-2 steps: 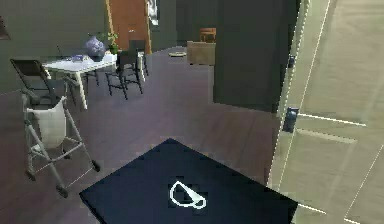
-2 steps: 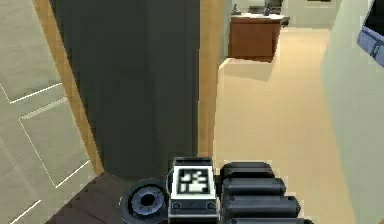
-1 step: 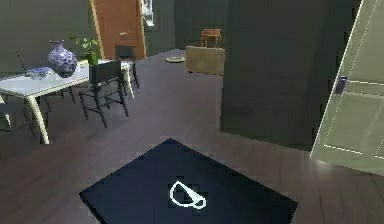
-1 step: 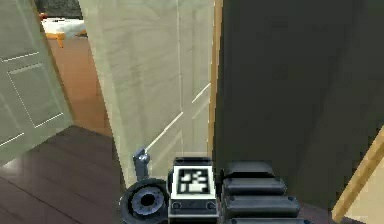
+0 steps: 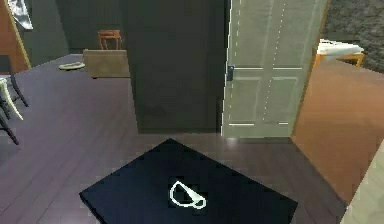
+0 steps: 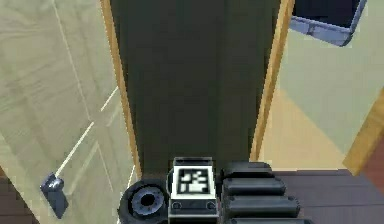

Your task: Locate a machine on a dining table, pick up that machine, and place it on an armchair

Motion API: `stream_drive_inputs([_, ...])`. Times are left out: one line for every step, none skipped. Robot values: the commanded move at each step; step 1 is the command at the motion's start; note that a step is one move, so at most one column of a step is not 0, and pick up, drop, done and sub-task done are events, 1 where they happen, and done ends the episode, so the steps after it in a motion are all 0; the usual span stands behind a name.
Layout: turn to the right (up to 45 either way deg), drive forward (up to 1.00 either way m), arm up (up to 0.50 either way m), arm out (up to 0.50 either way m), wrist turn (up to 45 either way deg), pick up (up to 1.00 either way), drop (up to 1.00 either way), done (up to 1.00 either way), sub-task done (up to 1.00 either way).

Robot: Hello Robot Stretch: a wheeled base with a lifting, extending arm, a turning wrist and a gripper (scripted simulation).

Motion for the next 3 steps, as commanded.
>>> stream_drive_inputs([0.0,0.05,0.0,0.0,0.0,0.0,0.0,0.0,0.0])
stream_drive_inputs([0.0,0.55,0.0,0.0,0.0,0.0,0.0,0.0,0.0])
stream_drive_inputs([39.0,0.0,0.0,0.0,0.0,0.0,0.0,0.0,0.0])
